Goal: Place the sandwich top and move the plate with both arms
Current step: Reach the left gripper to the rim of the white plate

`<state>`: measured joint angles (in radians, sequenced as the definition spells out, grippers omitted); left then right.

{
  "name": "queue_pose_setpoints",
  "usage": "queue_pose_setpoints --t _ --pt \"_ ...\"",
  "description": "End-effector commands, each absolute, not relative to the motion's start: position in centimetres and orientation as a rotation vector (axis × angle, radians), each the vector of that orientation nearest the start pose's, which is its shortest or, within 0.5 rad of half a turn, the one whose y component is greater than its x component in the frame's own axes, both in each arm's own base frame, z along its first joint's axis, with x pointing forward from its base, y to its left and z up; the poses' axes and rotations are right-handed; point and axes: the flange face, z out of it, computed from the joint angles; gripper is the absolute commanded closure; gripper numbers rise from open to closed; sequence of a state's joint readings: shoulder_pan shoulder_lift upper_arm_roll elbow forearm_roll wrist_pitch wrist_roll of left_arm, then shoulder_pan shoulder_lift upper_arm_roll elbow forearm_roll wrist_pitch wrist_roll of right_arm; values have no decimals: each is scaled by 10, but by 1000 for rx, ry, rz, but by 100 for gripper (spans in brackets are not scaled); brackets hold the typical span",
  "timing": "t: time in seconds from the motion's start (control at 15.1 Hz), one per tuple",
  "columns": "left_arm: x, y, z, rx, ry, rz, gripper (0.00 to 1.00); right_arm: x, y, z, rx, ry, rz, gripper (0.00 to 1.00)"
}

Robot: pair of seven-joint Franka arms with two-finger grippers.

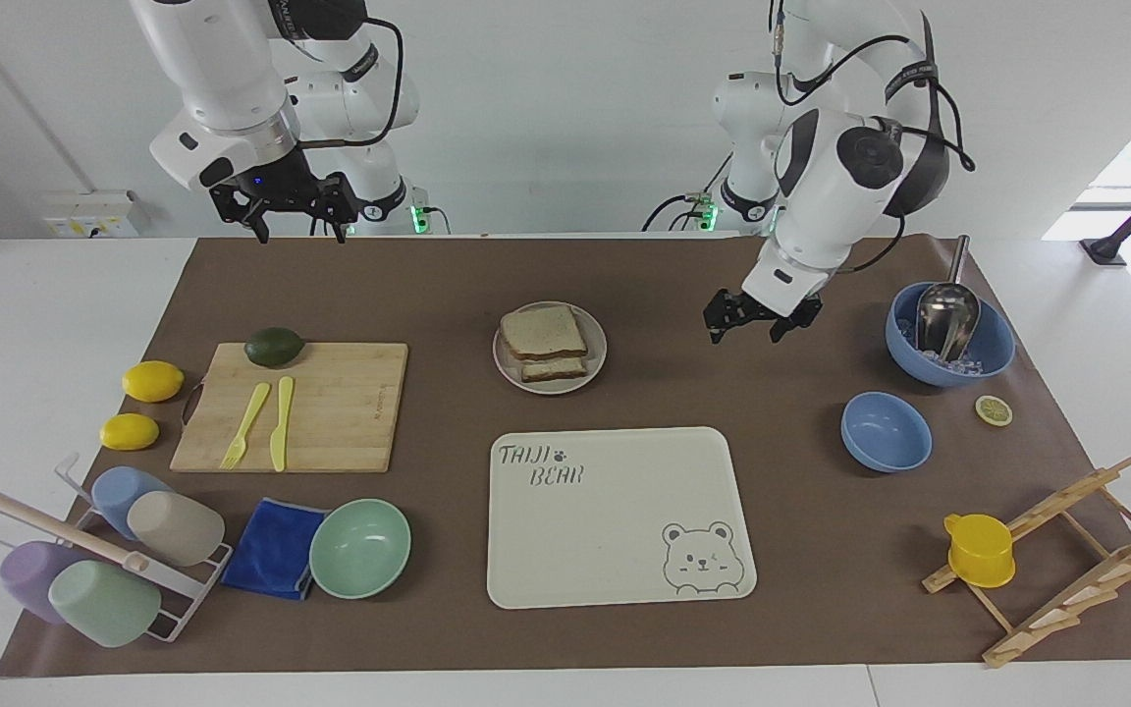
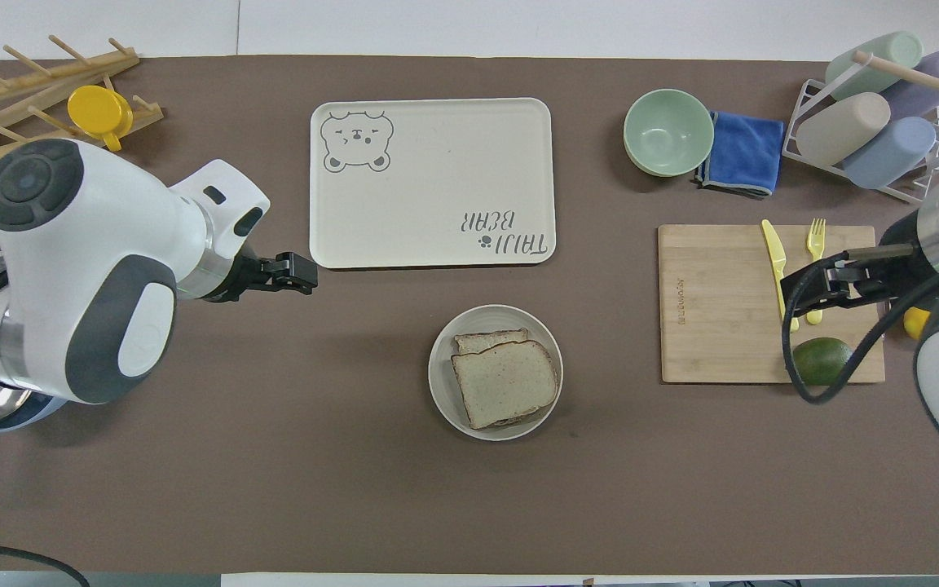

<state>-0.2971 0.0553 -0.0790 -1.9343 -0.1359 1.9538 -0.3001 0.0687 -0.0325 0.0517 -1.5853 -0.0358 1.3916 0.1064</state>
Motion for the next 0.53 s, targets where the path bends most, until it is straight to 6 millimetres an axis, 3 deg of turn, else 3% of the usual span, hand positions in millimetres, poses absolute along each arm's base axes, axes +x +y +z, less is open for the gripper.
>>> queue_pose_setpoints --t 0.0,0.33,0.46 --pt "515 -236 436 -3266 1 99 0 530 36 622 -3142 50 241 0" --pt "514 -243 436 -3273 5 70 0 531 26 616 -3138 17 267 0" --pt "509 -256 422 -3274 34 58 0 530 27 617 -3141 15 282 0"
